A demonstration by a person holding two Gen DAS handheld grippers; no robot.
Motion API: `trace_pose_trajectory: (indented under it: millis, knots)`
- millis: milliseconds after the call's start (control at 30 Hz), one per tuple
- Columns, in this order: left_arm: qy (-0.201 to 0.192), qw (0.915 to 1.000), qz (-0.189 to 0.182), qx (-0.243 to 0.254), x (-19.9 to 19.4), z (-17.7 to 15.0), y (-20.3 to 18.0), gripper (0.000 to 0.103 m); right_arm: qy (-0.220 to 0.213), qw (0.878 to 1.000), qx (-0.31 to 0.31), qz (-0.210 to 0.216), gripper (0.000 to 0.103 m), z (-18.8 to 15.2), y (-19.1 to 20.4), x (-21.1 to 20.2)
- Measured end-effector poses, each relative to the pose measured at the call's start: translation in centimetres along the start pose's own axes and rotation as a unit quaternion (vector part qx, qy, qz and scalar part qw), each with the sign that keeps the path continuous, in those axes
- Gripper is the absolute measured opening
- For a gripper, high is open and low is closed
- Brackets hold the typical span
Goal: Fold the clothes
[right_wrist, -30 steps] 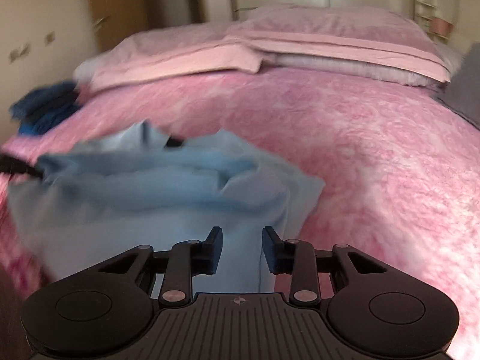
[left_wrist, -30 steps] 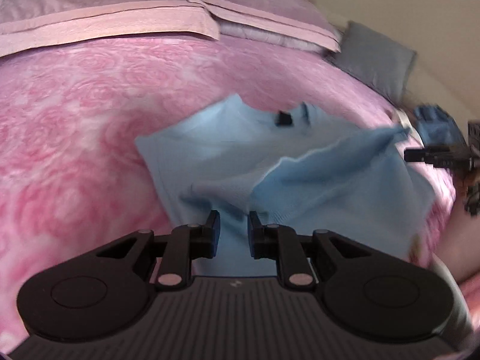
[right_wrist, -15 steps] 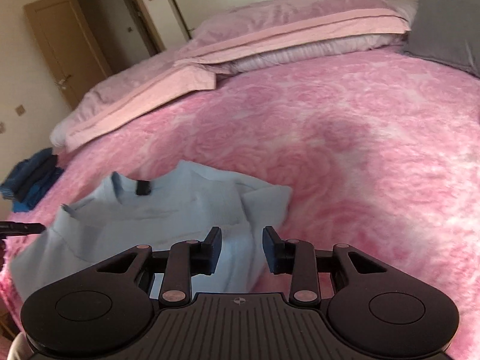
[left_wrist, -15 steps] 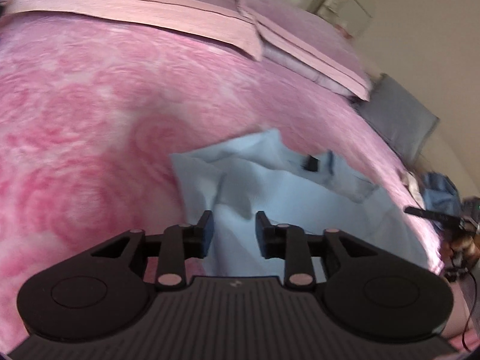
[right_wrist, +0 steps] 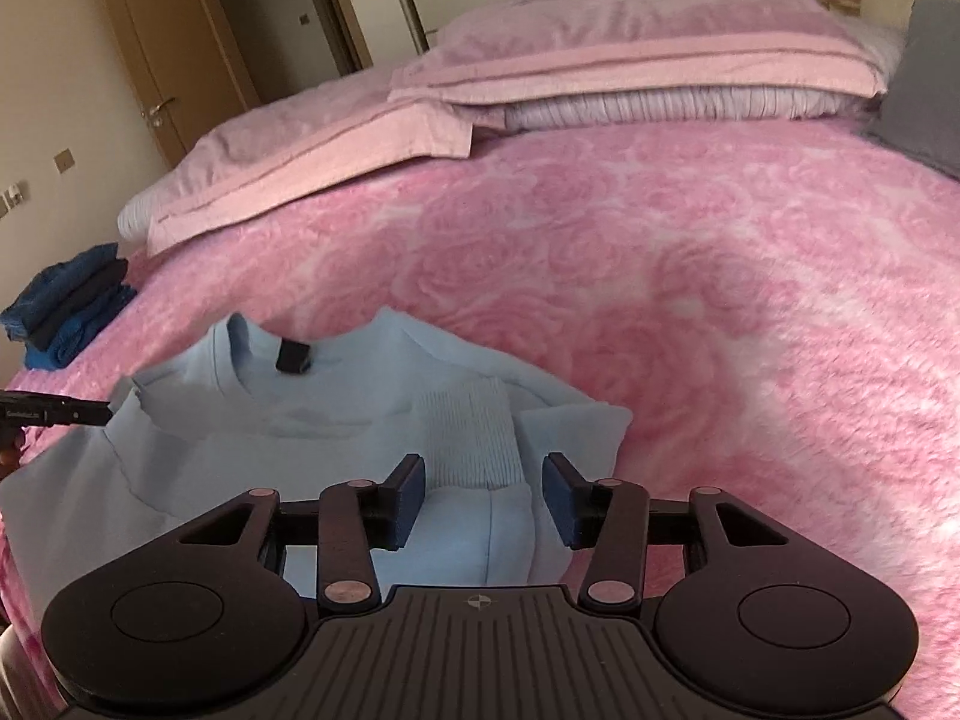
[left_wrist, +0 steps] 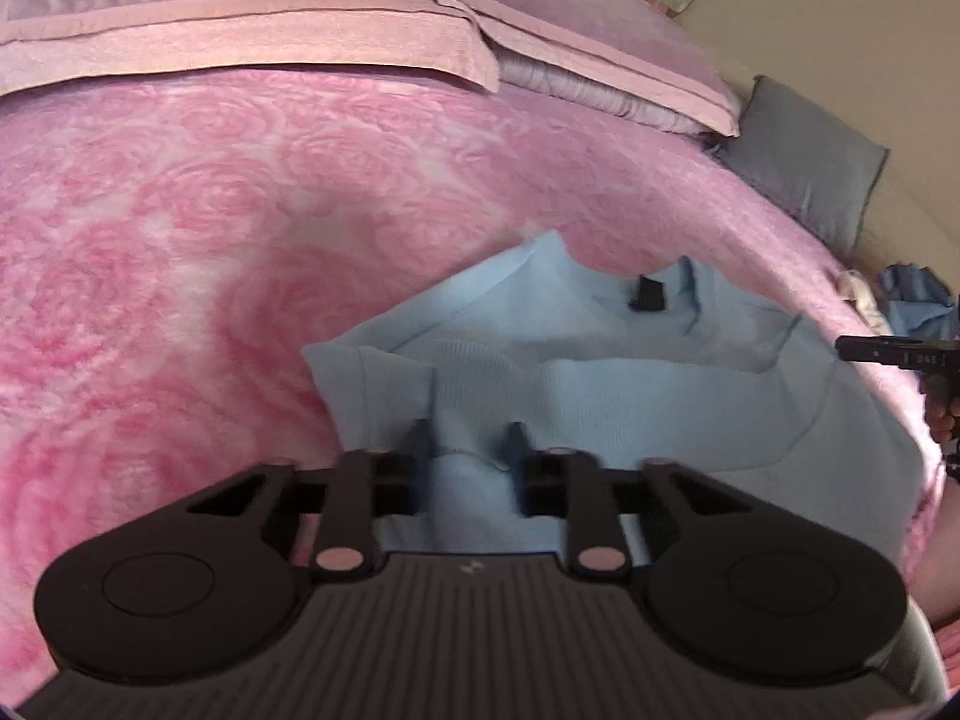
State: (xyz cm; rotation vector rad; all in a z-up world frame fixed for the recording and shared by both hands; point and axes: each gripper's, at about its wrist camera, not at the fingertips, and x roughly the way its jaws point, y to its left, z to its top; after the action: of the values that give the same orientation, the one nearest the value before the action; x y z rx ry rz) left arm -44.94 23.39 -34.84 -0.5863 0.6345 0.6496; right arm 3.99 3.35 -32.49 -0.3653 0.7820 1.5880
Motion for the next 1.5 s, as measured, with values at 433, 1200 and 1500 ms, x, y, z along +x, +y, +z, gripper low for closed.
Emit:
trace_pose_trajectory:
  millis: [433,1200,1500]
  knots:
    - [-0.132,0.9908,0.016,0.027,-3.9,0.4,-1.0,0.008,-0.096,0.995,-0.033,-0.017,0.009,0.6,1.2,-3.1]
    - [-0.108,0.9898,0.091,0.02,6.2,3.6,1.3,0.008,-0.059,0.99,-0.048,-0.119,0.007,3.2,-0.1,7.2]
    - [-0.172,0.981,0.089,0.009,3.5,5.4,0.5,0.008,-0.132,0.981,-0.056,-0.128,0.006,4.4,1.2,4.1]
